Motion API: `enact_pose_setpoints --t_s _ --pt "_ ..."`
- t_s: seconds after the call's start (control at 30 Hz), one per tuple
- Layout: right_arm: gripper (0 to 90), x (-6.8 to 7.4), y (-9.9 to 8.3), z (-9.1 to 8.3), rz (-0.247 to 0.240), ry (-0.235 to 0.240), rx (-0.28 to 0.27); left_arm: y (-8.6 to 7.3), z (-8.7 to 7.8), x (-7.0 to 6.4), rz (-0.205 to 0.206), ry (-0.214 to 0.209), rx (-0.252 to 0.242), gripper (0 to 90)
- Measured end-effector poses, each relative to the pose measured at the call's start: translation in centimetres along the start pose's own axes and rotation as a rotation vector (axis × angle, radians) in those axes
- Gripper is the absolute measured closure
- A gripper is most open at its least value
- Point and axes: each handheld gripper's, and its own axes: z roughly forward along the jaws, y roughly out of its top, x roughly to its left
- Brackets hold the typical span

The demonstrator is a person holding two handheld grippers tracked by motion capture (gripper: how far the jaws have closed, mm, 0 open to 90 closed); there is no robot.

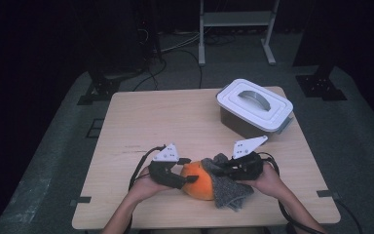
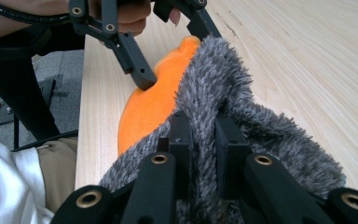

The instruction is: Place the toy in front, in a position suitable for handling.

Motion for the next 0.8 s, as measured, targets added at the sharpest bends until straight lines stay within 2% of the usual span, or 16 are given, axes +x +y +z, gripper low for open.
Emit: enact_pose_setpoints --t_s 0.07,0.17,0.23,0.33,0.43,0.57,0.67,0.73,0.8 --pt "78.4 0.2 0.4 0.0 -0.009 -0.007 0.005 0.0 0.1 -0.2 0.006 -0.002 -0.011 32.4" --pt "78.4 0.5 1.1 0.1 -0.036 -0.013 0.007 0.0 0.1 -0.4 0.041 0.000 -0.003 33.0" --pt "78.4 0.7 1.5 0.3 -0.051 -0.012 0.006 0.0 0.2 -0.6 0.069 0.013 0.011 37.4" --pt "78.4 0.5 1.5 0.2 -0.051 -0.006 0.012 -0.3 0.1 -0.5 0.079 0.007 0.014 41.6" --pt "78.3 -0.2 0.5 -0.3 -0.014 -0.011 0.002 -0.4 0.0 -0.3 0.070 -0.003 0.009 42.7" --pt "78.2 -1.7 -2.4 -1.3 0.081 -0.007 -0.020 -0.5 0.0 -0.3 0.073 -0.010 0.007 42.6" --pt "78.2 -2.2 -4.0 -1.7 0.128 -0.022 -0.003 -0.5 0.1 -0.3 0.078 -0.009 -0.003 42.1" --pt "78.2 -2.3 -4.3 -2.0 0.138 -0.014 -0.014 -0.5 0.2 -0.4 0.078 -0.013 0.000 41.7" --pt "78.2 -2.0 -3.8 -2.1 0.118 -0.013 -0.016 -0.4 0.2 -0.4 0.085 -0.012 0.002 41.6"
